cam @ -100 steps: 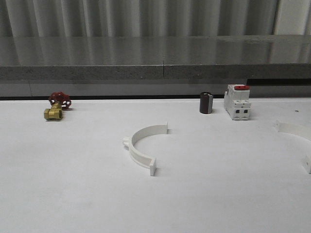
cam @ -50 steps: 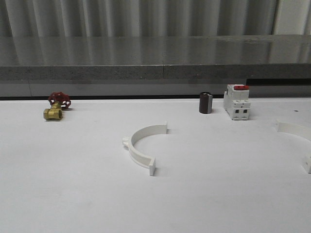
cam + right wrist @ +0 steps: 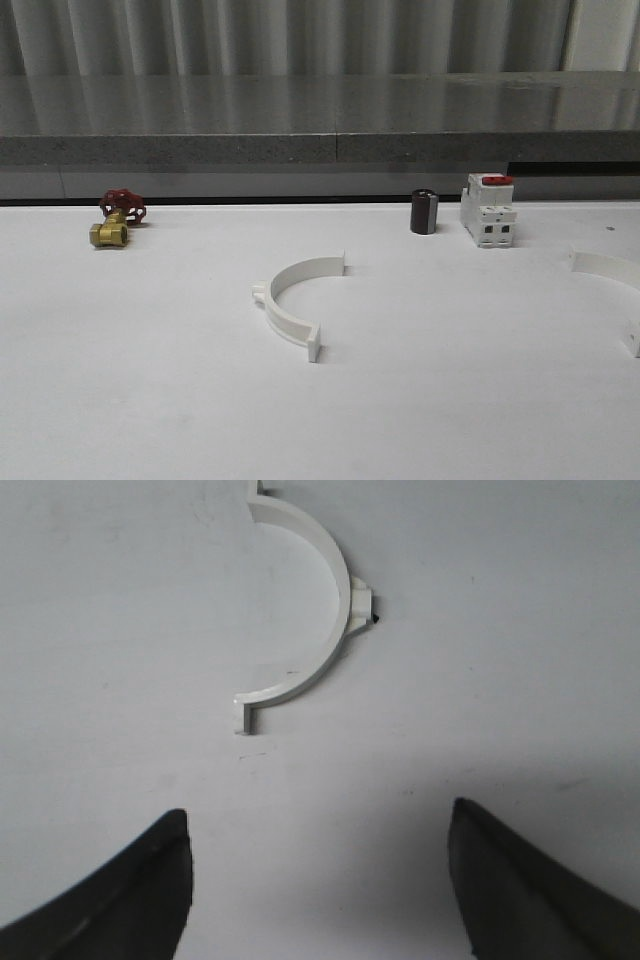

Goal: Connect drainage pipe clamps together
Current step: 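Move the right gripper down and grasp the other white clamp half, then carry the clamp half to the placed half and join their ends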

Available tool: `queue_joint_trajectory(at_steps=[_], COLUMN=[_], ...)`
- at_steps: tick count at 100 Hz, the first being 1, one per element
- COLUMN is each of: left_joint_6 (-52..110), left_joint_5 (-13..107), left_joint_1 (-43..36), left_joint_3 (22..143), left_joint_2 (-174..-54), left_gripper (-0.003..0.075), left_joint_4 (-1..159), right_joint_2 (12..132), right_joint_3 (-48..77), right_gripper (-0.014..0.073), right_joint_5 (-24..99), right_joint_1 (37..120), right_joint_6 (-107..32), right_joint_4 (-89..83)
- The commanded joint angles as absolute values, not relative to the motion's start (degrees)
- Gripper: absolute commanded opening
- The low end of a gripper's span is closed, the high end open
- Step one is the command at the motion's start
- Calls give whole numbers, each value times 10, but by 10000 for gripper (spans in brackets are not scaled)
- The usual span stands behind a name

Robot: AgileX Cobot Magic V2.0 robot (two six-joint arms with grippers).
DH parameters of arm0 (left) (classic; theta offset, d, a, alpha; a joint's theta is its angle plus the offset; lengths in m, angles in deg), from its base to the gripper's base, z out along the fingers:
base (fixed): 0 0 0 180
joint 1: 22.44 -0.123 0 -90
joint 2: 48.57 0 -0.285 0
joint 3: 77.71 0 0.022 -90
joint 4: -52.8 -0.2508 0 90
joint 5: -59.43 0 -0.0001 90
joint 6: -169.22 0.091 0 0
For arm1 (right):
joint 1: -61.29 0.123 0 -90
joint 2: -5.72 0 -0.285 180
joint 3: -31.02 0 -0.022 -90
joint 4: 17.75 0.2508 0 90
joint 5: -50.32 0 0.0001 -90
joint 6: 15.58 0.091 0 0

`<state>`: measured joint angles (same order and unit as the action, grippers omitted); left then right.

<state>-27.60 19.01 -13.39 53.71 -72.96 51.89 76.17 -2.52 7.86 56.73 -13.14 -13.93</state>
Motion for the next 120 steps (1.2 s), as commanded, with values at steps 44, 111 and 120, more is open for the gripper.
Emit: queue_joint_trajectory(at_steps=[44, 111, 120], left_joint_6=[-274, -274, -274], left_joint_5=[237, 237, 237], left_joint_1=[-135, -135, -135], left_joint_3=[552, 552, 552], left_joint_2=[-734, -734, -734], left_gripper=[-20, -20, -20], left_joint_4=[518, 518, 518], right_joint_2=[1048, 1233, 1235], right_joint_3=[195, 312, 313], right_gripper=[551, 468, 380], right_joint_5=[-4, -4, -1], right_joint_1=[552, 542, 542], right_joint_6=[-137, -137, -137], right_joint_4=[-142, -141, -140])
